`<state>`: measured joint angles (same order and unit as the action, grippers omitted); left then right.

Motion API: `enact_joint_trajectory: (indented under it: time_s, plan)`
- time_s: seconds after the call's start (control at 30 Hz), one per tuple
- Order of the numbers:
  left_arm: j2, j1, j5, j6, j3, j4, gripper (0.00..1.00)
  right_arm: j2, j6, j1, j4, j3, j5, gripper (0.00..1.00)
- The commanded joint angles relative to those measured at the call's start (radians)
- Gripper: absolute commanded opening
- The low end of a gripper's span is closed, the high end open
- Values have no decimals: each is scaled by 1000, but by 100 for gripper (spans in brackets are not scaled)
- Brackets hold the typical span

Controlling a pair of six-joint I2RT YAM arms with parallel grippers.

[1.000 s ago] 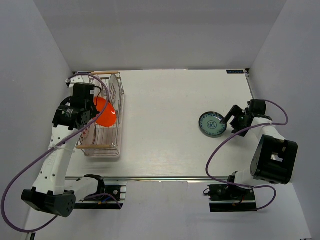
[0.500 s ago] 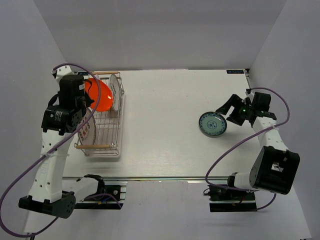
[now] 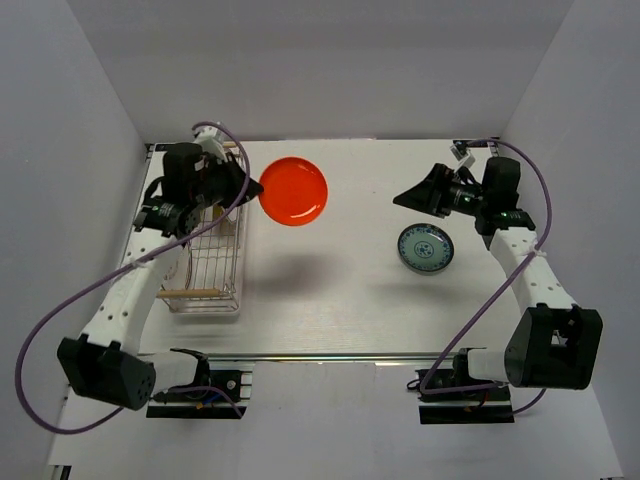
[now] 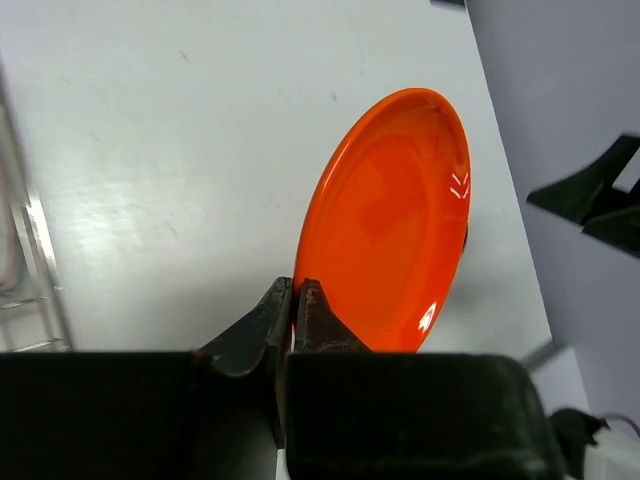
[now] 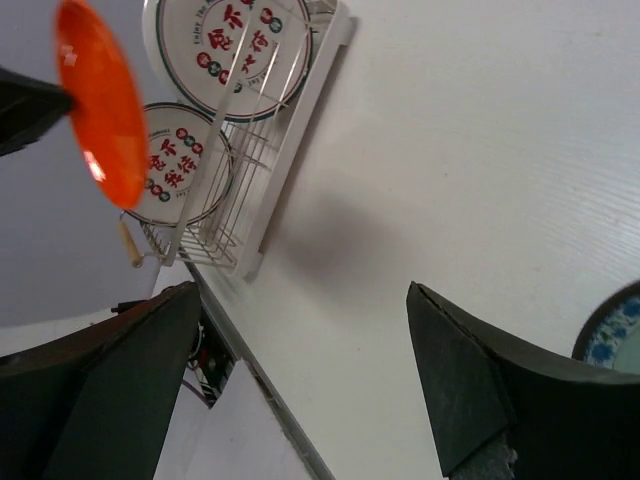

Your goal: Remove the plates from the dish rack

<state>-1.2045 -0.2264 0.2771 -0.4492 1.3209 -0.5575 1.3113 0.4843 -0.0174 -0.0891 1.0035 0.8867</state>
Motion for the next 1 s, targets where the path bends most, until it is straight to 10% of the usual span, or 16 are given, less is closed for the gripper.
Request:
enact_joint_trajectory:
  time_s: [0.0,0.47,0.7,0.9,0.97]
  plan:
    - [-35,-25,209,-49,-44,146,0,-14,48,66,123,63,45,89]
    - [-135,-185,223,-102,-152,252,0,215,-15,289,-9,211,-86,76]
    - [-156,-228,148,-92,-143,228,0,215,7,313,-20,176,-97,16]
    - [-174,-237,103,-82,-118,205,0,210,20,307,-24,161,-84,0]
    - [-196,-237,83,-74,-77,165,30,203,10,303,-61,172,-121,0]
